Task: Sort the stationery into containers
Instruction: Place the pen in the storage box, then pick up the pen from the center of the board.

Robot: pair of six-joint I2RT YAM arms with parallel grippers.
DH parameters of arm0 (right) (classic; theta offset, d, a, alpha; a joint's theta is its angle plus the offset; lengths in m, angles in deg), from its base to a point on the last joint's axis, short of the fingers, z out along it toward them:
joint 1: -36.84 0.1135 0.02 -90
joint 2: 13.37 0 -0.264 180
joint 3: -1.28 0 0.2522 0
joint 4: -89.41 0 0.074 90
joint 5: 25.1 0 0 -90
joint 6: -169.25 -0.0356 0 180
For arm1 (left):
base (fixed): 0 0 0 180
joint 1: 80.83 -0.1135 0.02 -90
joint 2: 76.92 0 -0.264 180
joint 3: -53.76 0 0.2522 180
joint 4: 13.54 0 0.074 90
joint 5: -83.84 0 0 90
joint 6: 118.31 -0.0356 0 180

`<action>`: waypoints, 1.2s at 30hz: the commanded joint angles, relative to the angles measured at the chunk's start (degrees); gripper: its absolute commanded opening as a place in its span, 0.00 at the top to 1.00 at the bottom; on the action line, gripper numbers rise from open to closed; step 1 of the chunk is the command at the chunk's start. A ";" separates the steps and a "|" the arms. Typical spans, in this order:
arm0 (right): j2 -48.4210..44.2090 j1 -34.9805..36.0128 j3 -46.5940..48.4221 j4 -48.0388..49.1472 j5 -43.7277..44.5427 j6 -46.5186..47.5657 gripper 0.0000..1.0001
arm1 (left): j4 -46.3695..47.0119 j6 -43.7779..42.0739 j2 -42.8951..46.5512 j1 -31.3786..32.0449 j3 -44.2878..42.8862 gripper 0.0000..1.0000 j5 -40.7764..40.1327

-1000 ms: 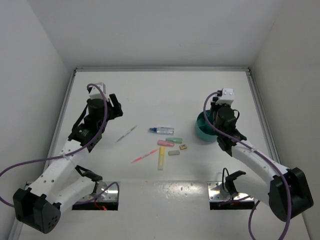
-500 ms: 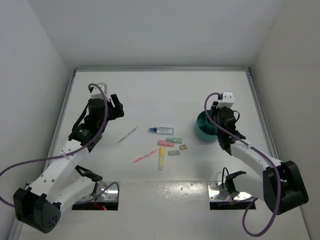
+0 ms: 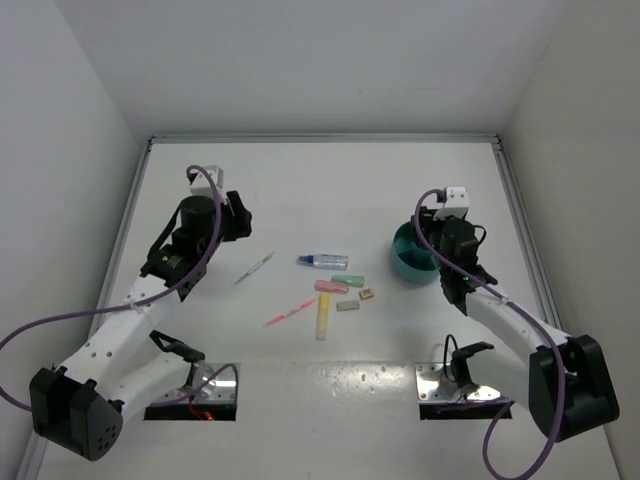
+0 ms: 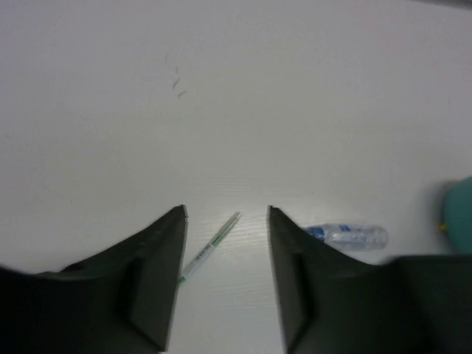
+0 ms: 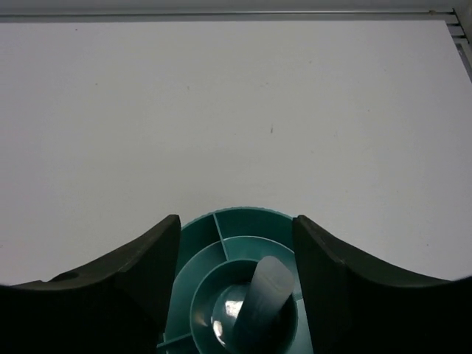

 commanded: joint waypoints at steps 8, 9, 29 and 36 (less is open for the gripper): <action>-5.59 -0.35 15.80 -17.94 -15.06 8.89 0.53 | -4.64 1.25 -9.87 16.73 -4.09 0.83 9.85; -4.90 -0.35 18.26 -20.06 -19.27 8.90 0.26 | -5.34 2.57 -11.10 20.32 -4.09 0.55 9.23; -2.34 -0.35 25.49 -30.98 -17.11 11.10 0.62 | -21.08 27.89 -41.60 45.06 -18.33 0.48 -18.72; -2.87 -0.87 24.87 -30.98 -15.88 10.57 0.60 | -16.61 30.70 -43.36 43.47 -15.00 0.48 -16.89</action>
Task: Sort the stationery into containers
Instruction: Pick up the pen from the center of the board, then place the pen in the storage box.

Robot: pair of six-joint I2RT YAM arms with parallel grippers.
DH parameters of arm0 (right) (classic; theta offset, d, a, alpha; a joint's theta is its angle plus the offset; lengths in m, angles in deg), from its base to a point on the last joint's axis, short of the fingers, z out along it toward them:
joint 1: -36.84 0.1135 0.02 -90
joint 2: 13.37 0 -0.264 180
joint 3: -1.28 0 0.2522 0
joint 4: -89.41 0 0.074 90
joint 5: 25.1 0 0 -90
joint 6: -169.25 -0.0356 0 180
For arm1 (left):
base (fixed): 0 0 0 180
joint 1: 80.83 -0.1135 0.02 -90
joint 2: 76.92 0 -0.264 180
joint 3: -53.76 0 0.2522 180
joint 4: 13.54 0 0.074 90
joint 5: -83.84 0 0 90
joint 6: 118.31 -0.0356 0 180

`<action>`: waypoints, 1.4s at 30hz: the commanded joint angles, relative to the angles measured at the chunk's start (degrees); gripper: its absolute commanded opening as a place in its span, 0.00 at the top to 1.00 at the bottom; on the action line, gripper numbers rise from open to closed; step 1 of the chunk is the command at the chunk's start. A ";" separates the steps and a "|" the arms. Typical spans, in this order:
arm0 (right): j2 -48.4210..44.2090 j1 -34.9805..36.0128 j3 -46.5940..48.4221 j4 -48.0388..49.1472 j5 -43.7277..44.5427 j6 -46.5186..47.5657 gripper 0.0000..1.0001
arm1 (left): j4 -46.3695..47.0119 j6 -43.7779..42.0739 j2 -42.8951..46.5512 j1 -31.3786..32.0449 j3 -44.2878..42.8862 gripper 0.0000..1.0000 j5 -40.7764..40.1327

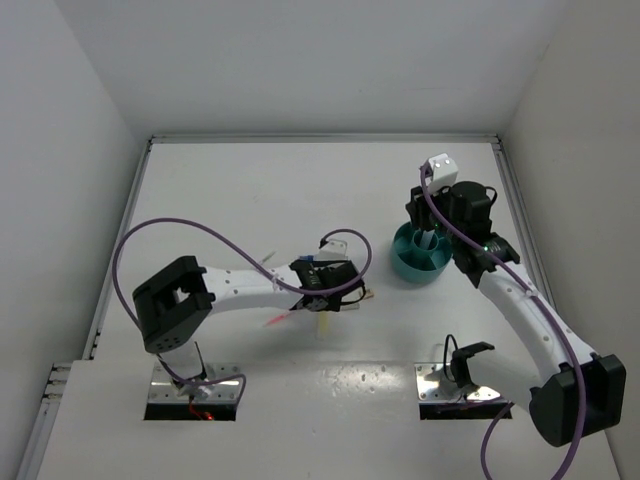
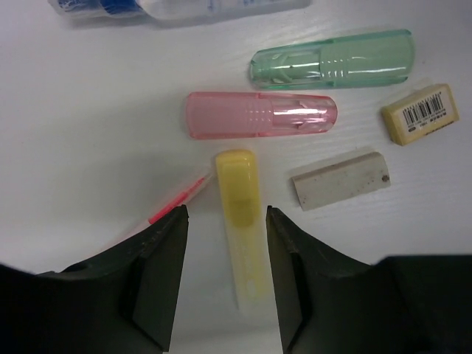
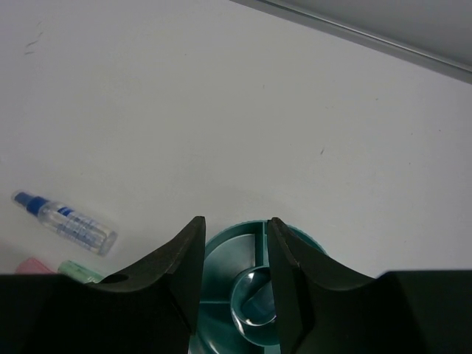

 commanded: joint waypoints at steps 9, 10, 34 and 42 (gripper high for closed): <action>-1.03 -0.37 1.99 1.59 2.49 -0.44 0.60 | 5.98 2.60 -5.20 -0.57 0.81 0.49 2.12; -1.55 -0.37 1.99 1.59 2.49 -0.96 0.60 | 5.98 2.60 -5.20 -0.57 0.29 0.49 2.12; -1.48 -0.90 1.99 0.89 3.01 -0.45 0.21 | -2.46 -0.55 4.28 1.80 -12.35 0.94 -9.45; -2.34 -0.90 2.26 2.72 18.01 2.54 1.00 | 30.29 -15.59 9.74 -5.04 -10.26 1.00 3.16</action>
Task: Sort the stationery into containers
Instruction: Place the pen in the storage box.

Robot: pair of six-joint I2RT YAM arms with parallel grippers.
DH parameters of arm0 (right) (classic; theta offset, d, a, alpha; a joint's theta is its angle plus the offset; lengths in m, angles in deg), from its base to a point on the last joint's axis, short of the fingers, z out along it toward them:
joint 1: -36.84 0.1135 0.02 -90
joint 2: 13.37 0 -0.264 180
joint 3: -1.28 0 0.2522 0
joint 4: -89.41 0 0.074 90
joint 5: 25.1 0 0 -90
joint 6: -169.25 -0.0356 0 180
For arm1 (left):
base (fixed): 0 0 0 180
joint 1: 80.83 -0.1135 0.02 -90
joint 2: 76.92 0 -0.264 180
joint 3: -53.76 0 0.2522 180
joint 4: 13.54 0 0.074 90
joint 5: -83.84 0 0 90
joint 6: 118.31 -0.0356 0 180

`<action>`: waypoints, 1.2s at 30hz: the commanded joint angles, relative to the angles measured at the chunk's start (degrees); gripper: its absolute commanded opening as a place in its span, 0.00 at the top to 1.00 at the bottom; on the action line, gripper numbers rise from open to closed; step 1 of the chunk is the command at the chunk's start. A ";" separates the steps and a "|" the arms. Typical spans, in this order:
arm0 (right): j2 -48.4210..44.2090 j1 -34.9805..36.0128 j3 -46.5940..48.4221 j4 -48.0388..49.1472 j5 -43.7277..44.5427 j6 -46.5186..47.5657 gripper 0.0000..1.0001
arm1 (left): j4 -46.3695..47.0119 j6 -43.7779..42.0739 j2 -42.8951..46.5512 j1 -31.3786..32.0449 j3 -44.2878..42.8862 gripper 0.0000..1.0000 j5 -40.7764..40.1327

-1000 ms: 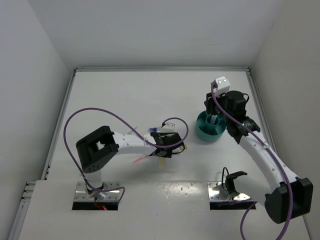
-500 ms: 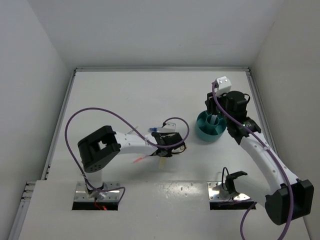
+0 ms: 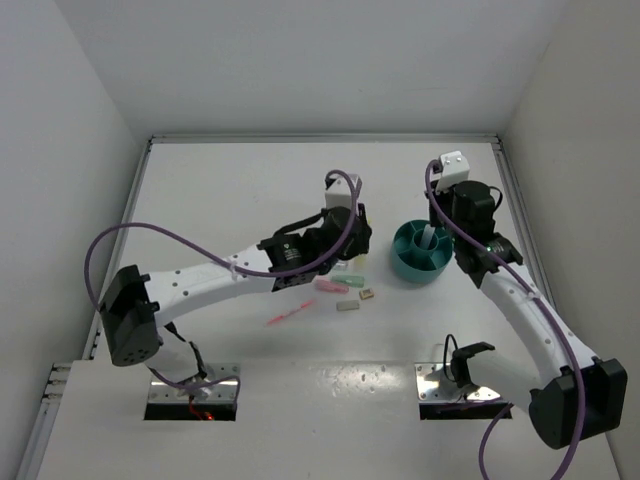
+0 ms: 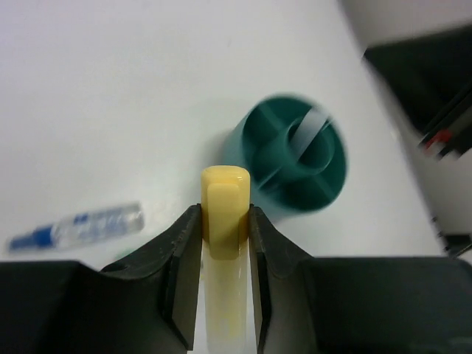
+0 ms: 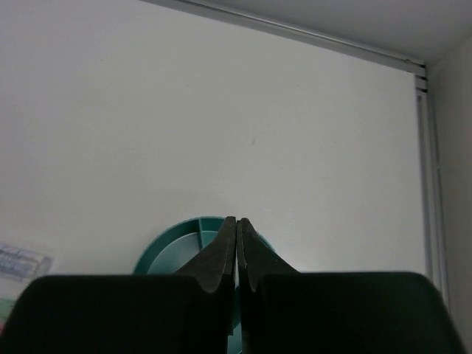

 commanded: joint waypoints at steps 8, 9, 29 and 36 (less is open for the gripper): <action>-4.28 -0.31 -0.27 7.29 14.83 1.43 1.00 | 35.37 -6.37 -12.04 -6.93 -4.50 1.00 16.89; -4.90 -0.31 -0.88 8.77 16.15 1.43 1.00 | 40.44 -6.37 -14.31 -6.93 -4.50 1.00 17.94; -10.52 -0.84 -10.03 20.55 14.40 3.10 0.96 | 69.22 -9.27 -34.28 -7.99 -11.79 1.00 26.30; -13.78 -0.84 -13.37 24.35 12.56 3.63 0.96 | 76.34 -8.66 -38.50 -8.51 -12.33 1.00 27.36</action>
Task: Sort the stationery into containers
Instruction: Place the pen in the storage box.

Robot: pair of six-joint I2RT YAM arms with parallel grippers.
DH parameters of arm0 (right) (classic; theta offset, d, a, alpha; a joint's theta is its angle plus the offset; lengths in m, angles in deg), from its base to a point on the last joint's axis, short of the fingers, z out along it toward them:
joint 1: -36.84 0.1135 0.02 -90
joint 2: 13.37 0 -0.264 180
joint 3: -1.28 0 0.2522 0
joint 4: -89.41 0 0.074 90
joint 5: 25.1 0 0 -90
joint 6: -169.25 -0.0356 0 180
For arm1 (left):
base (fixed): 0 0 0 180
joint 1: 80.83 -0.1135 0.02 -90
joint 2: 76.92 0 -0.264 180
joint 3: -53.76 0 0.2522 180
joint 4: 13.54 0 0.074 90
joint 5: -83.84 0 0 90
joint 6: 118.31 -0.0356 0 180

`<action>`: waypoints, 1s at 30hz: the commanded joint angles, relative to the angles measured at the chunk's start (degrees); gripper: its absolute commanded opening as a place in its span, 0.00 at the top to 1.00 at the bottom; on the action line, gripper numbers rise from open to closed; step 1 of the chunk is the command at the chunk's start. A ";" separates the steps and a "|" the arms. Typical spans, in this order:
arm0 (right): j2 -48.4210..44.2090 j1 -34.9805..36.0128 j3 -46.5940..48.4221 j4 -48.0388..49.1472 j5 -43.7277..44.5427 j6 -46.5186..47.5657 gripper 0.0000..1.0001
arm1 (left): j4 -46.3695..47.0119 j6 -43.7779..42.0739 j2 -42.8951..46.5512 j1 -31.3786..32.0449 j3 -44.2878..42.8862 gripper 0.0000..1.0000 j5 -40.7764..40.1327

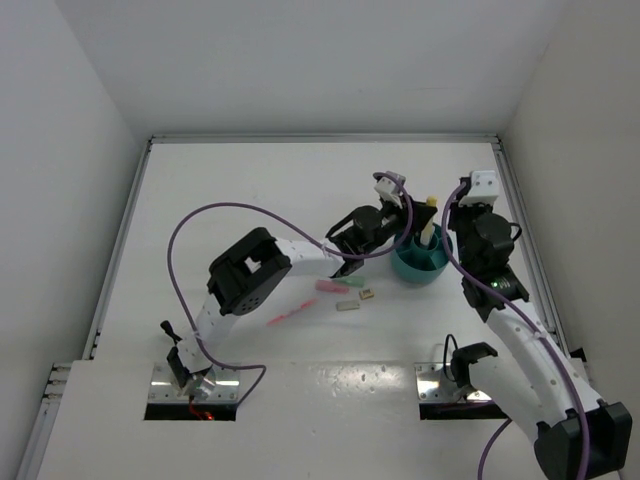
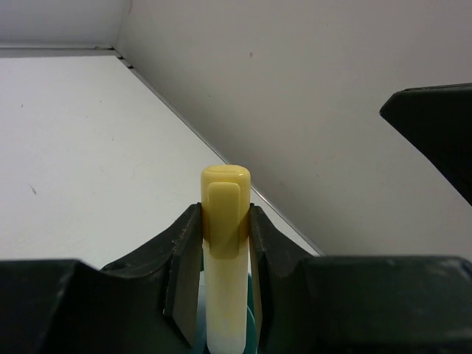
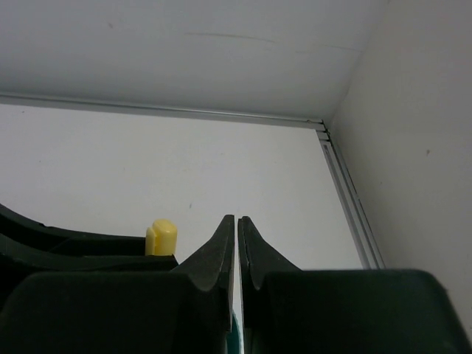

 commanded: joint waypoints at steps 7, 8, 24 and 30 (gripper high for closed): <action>-0.77 -0.14 -0.28 5.73 -1.15 0.72 0.96 | 10.83 0.26 -2.12 -0.93 -2.48 1.00 1.70; -0.77 -0.14 -0.28 5.73 -1.15 0.72 0.96 | 10.83 0.26 -2.12 -0.93 -1.60 1.00 2.22; -0.77 -0.14 -0.80 5.73 -0.62 0.72 0.96 | 16.37 0.26 -3.27 -0.93 4.91 1.00 3.80; -0.77 -0.14 -0.80 5.73 -0.62 0.72 0.96 | 16.37 0.26 -3.27 -0.93 6.05 0.97 3.81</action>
